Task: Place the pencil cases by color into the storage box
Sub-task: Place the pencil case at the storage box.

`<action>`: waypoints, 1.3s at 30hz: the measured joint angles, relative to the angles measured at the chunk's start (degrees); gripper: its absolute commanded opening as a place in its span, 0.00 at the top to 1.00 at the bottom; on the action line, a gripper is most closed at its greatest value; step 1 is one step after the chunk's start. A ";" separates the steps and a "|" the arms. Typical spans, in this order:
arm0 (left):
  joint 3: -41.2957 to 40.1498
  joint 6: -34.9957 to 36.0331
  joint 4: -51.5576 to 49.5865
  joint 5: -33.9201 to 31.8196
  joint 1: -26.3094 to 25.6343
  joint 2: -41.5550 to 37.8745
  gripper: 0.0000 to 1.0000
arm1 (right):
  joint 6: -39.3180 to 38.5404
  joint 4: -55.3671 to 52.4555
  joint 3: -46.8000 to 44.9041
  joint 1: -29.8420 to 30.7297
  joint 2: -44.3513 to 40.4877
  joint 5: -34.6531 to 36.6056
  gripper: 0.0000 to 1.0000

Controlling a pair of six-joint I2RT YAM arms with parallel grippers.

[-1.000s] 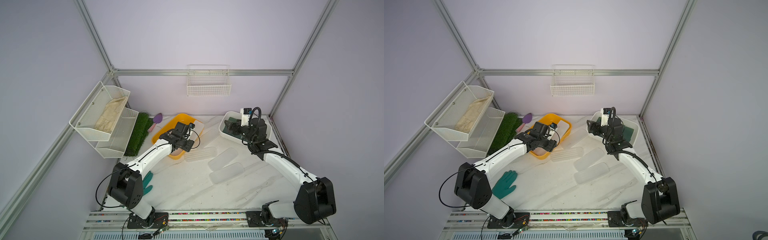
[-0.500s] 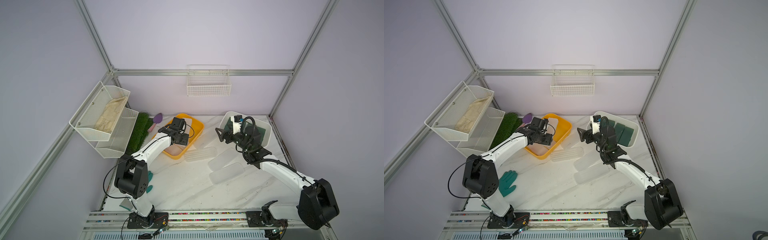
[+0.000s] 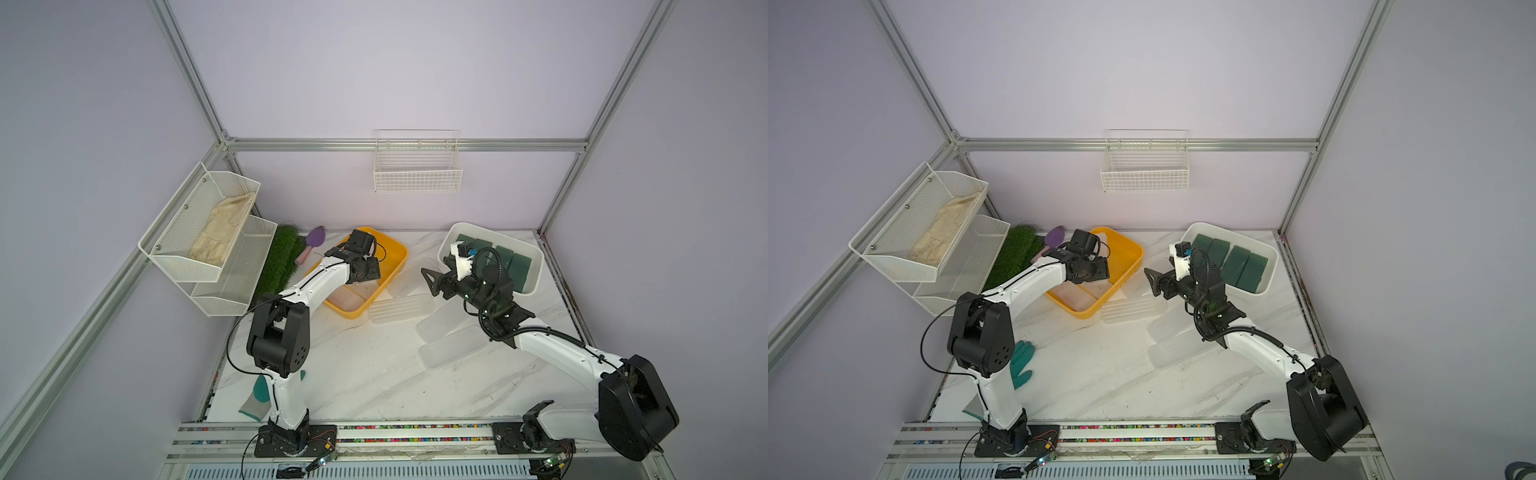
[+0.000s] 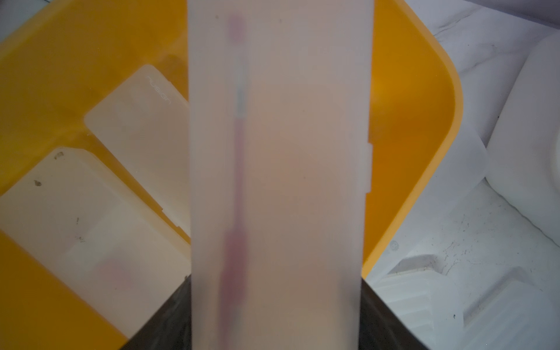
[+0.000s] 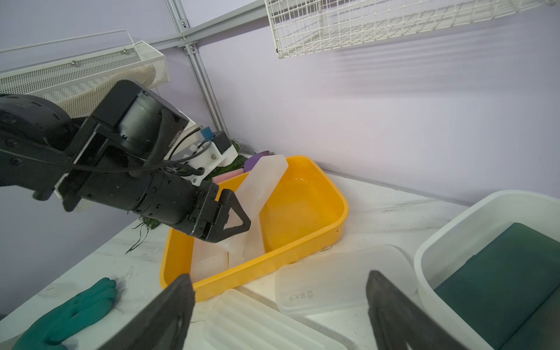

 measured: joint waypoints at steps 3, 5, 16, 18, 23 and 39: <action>0.63 -3.54 0.26 -0.55 0.28 1.14 0.32 | -0.13 0.63 -0.70 0.00 -0.31 0.07 0.10; 0.94 -5.88 0.35 -0.94 0.57 1.84 0.33 | -0.15 1.05 -1.05 0.00 -0.52 0.15 0.10; 6.25 -17.31 1.49 -1.70 1.40 8.41 0.33 | -0.11 2.56 -1.81 0.11 -1.07 0.13 0.10; 7.34 -19.15 1.75 -1.66 1.40 9.55 0.33 | -0.09 2.64 -1.81 0.13 -1.07 0.11 0.10; 9.07 -23.82 2.05 -1.64 1.40 11.41 0.31 | -0.09 2.86 -1.81 0.15 -1.07 0.09 0.10; 17.49 -34.97 0.07 -2.67 1.27 16.02 0.34 | -2.36 3.26 -2.10 0.48 -1.07 -2.08 0.10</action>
